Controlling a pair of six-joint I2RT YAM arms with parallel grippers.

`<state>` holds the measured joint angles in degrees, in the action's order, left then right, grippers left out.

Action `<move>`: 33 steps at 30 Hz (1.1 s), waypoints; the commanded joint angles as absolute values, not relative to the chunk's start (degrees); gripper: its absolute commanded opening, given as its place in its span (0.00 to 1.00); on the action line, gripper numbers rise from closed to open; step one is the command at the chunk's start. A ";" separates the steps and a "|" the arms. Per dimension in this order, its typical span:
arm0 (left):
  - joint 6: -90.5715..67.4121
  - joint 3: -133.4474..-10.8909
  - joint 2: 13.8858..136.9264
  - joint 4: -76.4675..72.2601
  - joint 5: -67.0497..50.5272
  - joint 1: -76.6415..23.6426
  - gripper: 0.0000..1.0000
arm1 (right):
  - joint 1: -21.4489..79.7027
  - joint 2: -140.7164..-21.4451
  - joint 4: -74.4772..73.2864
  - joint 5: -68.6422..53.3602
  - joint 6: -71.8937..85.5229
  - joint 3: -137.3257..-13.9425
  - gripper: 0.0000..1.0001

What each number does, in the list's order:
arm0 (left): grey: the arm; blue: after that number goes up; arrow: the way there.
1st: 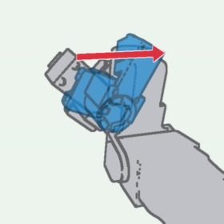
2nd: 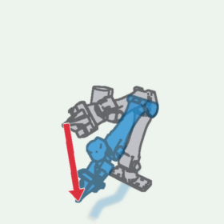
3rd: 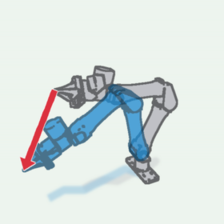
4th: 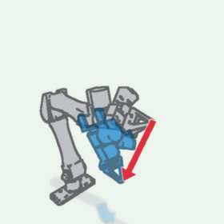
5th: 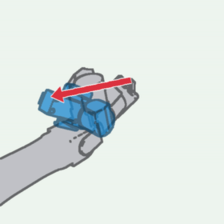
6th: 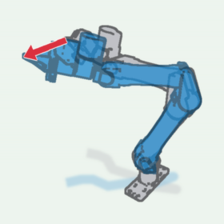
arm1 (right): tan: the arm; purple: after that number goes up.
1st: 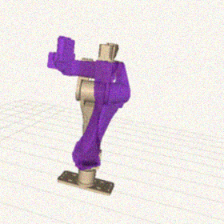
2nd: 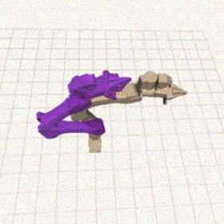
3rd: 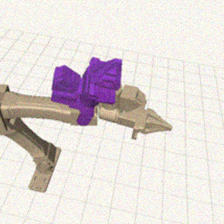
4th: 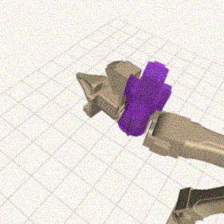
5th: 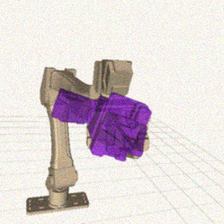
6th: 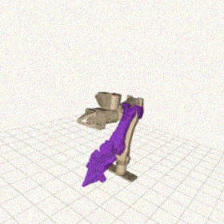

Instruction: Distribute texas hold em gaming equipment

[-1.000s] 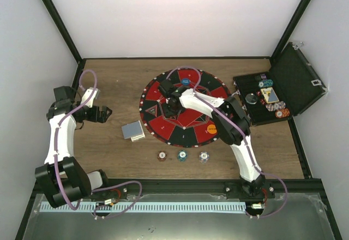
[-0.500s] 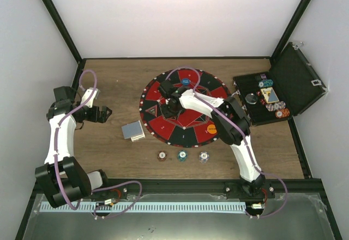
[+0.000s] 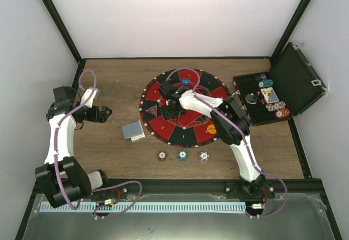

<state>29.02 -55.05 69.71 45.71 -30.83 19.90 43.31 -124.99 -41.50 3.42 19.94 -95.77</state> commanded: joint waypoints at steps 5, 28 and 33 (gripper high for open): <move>29.54 -54.89 69.86 45.20 -32.06 20.30 1.00 | 45.96 -126.57 -41.62 2.25 20.62 -96.33 0.57; 29.90 -54.84 70.38 45.34 -32.68 20.56 1.00 | 47.31 -127.87 -47.56 6.20 20.23 -105.76 0.76; 30.03 -55.03 70.14 45.59 -32.91 20.63 1.00 | 49.21 -119.76 -48.00 9.55 21.37 -101.11 0.87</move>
